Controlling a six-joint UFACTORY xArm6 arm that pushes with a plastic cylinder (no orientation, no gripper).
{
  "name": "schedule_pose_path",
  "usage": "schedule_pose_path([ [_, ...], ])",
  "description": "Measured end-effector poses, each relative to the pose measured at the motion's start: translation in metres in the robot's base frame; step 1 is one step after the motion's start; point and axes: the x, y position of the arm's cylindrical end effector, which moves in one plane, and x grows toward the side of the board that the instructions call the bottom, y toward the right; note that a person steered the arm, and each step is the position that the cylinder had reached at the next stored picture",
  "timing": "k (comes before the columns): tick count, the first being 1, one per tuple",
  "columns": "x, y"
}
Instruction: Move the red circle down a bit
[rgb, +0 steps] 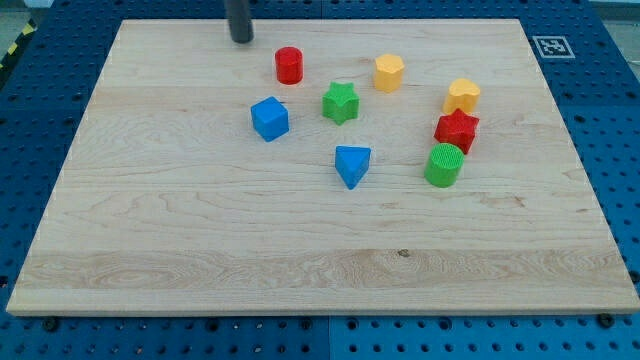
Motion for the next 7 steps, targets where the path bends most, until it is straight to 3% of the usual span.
schedule_pose_path([
  [3, 0.001, 0.036],
  [5, 0.041, 0.034],
  [7, 0.050, 0.053],
])
